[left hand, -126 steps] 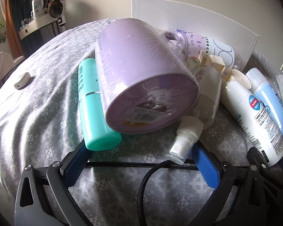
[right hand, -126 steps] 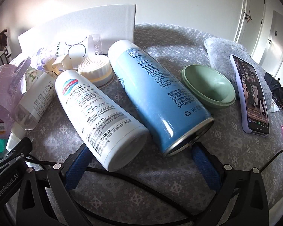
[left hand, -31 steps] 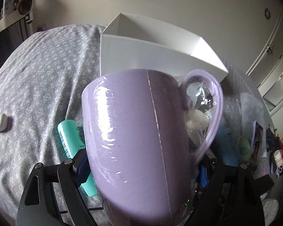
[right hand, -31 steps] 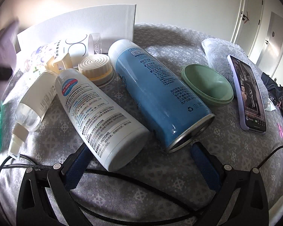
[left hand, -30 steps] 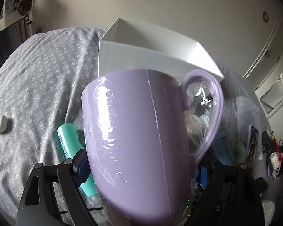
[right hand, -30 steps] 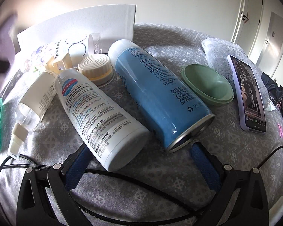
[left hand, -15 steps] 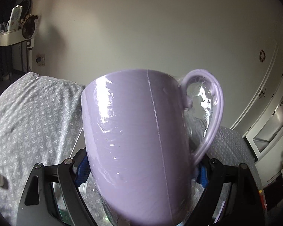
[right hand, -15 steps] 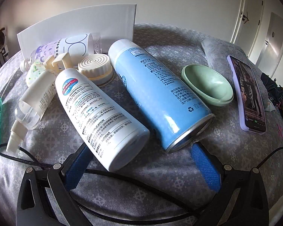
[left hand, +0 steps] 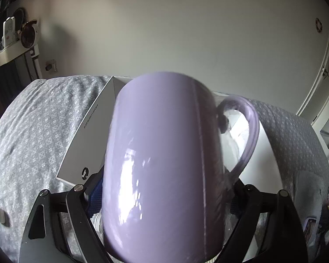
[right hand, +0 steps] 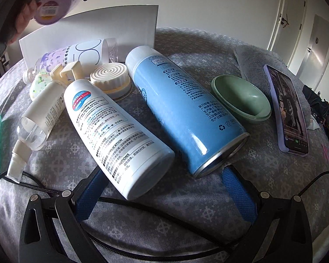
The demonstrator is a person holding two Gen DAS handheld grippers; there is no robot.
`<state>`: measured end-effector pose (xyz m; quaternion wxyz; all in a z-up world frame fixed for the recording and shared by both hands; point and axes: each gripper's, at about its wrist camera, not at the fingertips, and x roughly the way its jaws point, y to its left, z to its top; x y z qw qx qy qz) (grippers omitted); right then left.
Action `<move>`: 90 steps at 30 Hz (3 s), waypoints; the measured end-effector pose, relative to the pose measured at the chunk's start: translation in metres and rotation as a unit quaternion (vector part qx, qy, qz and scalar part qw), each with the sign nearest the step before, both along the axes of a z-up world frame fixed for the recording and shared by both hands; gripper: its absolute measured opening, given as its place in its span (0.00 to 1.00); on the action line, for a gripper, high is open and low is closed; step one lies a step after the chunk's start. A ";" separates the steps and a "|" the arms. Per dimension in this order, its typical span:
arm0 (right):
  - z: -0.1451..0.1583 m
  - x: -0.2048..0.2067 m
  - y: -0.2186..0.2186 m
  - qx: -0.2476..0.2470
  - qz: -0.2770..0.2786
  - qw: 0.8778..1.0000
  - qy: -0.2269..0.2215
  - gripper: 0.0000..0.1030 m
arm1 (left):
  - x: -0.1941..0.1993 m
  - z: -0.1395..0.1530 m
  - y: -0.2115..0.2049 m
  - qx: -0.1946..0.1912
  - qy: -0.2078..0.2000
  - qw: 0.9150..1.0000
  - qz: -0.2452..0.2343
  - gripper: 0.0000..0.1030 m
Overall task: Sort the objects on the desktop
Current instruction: 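Carry the lilac mug into the white box and open the left gripper, then lower the left gripper onto the teal bottle and grasp it, then lift the teal bottle into the white box and release it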
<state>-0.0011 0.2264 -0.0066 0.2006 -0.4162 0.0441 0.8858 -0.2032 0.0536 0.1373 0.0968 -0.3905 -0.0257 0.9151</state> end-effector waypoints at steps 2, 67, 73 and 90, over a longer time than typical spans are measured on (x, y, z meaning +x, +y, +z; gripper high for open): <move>0.000 0.000 0.000 0.000 0.000 1.000 0.000 1.00 | 0.002 -0.003 0.002 -0.022 -0.005 1.000 -0.006 0.85; 0.000 0.003 -0.003 -0.002 0.000 1.000 0.000 1.00 | 0.139 -0.060 -0.119 -0.013 -0.091 0.996 -0.015 0.32; 0.000 0.003 -0.002 -0.002 0.000 1.000 0.000 1.00 | 0.142 -0.037 -0.117 0.003 -0.049 0.998 -0.033 0.32; -0.001 0.002 0.000 -0.002 0.000 1.000 -0.001 1.00 | 0.054 0.088 -0.071 0.087 0.087 0.992 -0.008 0.32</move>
